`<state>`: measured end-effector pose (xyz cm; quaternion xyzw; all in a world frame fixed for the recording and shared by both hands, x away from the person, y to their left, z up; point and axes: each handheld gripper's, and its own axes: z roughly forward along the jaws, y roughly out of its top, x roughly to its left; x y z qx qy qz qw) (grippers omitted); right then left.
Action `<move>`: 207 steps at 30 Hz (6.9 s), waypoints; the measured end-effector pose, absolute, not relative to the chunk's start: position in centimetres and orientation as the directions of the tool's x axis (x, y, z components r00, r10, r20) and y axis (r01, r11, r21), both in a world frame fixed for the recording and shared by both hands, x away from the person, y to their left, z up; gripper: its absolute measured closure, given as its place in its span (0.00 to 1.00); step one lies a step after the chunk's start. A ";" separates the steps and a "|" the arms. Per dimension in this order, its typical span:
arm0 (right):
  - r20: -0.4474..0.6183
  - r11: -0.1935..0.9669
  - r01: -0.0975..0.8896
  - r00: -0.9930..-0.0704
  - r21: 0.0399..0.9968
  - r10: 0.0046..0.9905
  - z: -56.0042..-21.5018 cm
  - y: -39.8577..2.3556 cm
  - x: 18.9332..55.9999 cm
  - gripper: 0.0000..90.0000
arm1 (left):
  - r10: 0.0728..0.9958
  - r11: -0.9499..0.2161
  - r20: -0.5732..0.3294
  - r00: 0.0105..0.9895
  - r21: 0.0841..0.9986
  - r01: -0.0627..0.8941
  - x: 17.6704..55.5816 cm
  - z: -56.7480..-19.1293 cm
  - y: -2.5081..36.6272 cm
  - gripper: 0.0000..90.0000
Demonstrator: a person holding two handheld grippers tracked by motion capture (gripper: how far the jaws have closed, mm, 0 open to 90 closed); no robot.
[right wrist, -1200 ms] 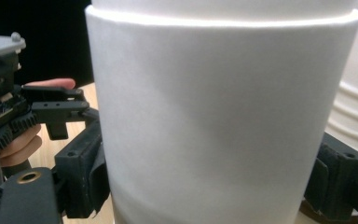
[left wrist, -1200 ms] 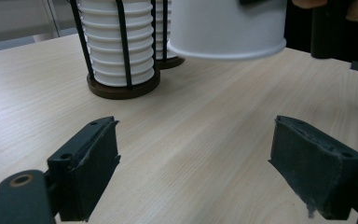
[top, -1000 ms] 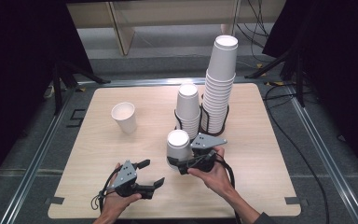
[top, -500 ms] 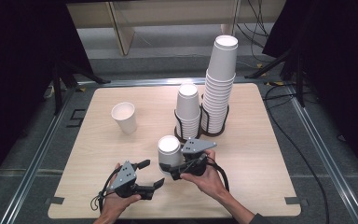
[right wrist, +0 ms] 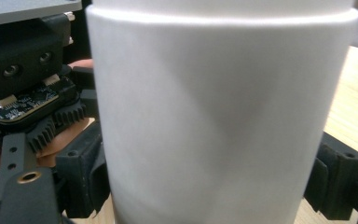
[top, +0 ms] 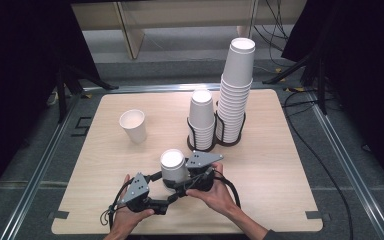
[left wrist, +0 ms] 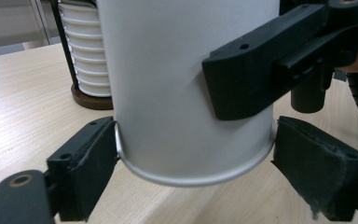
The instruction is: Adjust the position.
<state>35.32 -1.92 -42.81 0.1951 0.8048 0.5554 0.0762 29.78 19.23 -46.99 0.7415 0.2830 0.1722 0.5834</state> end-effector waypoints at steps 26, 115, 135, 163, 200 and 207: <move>0.149 0.245 0.228 -0.941 0.942 0.304 -42.7 -0.2 33.9 0.19 | 0.612 -0.099 -0.120 0.781 0.969 0.227 29.9 -46.7 19.1 0.00; 0.301 0.303 0.349 -0.933 0.887 0.194 -38.1 -5.3 35.2 0.27 | 0.520 -0.294 0.150 0.841 0.956 0.012 28.9 -45.4 19.4 0.02; 0.345 0.290 0.383 -0.922 0.877 0.174 -38.1 -5.5 35.4 0.26 | 0.517 -0.296 0.153 0.842 0.955 0.008 29.0 -44.8 19.7 0.10; -0.175 0.783 -0.063 -0.983 0.619 0.059 -38.0 -3.1 32.0 0.21 | 0.342 -0.693 0.315 0.885 0.721 0.010 28.5 -44.3 18.6 0.13; -0.075 0.760 -0.106 -0.994 0.641 -0.076 -39.4 -4.3 33.1 0.25 | 0.311 -0.413 0.144 0.939 0.911 -0.003 28.8 -44.5 19.6 0.08; -0.057 0.723 -0.069 -0.998 0.687 -0.041 -38.5 -5.8 33.7 0.25 | 0.346 -0.333 0.077 0.935 0.942 0.046 29.3 -44.3 20.5 0.12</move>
